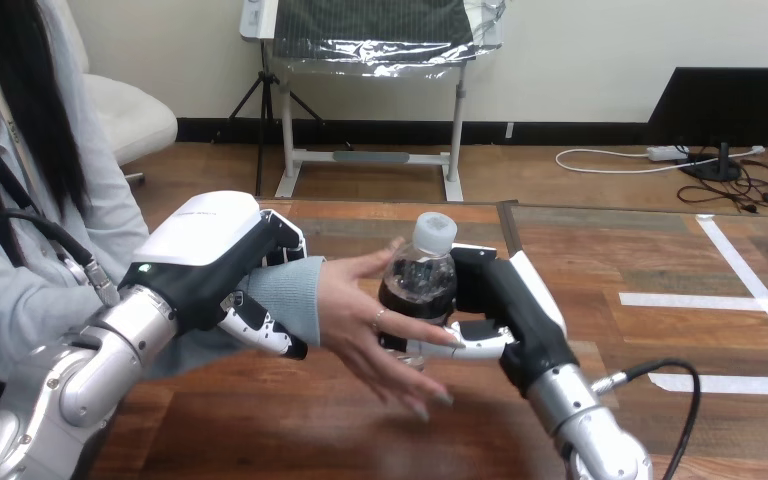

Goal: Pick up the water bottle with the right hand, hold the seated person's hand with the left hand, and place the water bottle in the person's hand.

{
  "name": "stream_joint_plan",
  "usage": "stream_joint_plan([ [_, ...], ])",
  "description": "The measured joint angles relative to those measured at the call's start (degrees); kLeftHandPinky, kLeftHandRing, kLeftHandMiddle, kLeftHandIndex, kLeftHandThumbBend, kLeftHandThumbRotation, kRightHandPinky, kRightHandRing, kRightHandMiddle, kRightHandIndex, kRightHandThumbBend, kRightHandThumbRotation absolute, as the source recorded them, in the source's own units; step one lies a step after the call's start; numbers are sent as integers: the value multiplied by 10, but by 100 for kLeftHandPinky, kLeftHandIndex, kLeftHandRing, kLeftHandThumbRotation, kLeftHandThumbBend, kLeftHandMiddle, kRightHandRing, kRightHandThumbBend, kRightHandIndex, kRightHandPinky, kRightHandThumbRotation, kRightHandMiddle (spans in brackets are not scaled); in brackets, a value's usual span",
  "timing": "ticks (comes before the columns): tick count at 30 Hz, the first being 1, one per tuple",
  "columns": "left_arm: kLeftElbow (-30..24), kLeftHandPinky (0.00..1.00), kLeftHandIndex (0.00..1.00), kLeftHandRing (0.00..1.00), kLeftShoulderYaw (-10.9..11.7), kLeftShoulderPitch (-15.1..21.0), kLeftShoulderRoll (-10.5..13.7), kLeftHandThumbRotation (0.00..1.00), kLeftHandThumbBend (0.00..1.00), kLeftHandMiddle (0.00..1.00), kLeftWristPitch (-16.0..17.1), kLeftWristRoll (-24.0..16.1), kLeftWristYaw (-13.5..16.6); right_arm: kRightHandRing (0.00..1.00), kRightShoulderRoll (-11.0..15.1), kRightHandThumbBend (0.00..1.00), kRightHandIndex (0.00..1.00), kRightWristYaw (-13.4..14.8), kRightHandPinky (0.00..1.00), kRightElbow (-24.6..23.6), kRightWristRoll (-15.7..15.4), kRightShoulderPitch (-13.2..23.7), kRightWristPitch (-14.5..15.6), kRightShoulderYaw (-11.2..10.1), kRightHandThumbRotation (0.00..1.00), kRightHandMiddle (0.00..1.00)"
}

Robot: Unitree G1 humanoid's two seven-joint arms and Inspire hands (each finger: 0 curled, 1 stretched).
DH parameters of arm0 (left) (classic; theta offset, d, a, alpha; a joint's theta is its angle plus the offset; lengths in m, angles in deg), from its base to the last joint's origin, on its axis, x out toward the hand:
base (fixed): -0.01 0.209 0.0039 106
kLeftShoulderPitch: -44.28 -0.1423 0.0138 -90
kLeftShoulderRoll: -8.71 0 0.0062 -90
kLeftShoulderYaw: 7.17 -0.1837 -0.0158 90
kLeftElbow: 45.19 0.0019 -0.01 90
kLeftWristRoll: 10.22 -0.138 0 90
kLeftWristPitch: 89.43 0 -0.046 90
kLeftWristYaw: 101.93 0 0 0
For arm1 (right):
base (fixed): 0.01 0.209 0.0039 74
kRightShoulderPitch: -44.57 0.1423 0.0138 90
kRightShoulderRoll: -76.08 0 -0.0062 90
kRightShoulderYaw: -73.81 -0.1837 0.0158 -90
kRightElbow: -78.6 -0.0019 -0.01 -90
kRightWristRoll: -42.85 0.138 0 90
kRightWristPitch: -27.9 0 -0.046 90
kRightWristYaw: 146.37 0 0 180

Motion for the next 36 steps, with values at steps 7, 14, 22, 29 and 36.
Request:
stream_joint_plan([
  [7,0,23,37,28,-1,0,-3,0,90,35,-1,0,0,31,-13,83,45,-2,26,-52,10,-27,22,5,0,39],
  [14,0,24,38,30,-1,0,-8,0,91,36,-2,-1,0,32,-20,83,46,0,26,-97,16,-44,51,7,0,40],
  [22,0,25,39,30,-1,0,-14,0,91,37,-2,-2,0,34,-21,83,46,8,28,-116,15,-46,68,8,0,41],
  [29,0,25,40,31,-1,0,-18,0,91,38,-2,-5,1,34,-21,83,46,11,29,-119,16,-46,73,8,0,41],
  [36,1,26,41,32,-1,0,-20,0,91,39,-2,-13,4,35,-21,82,46,16,30,-119,16,-46,80,8,0,42],
])
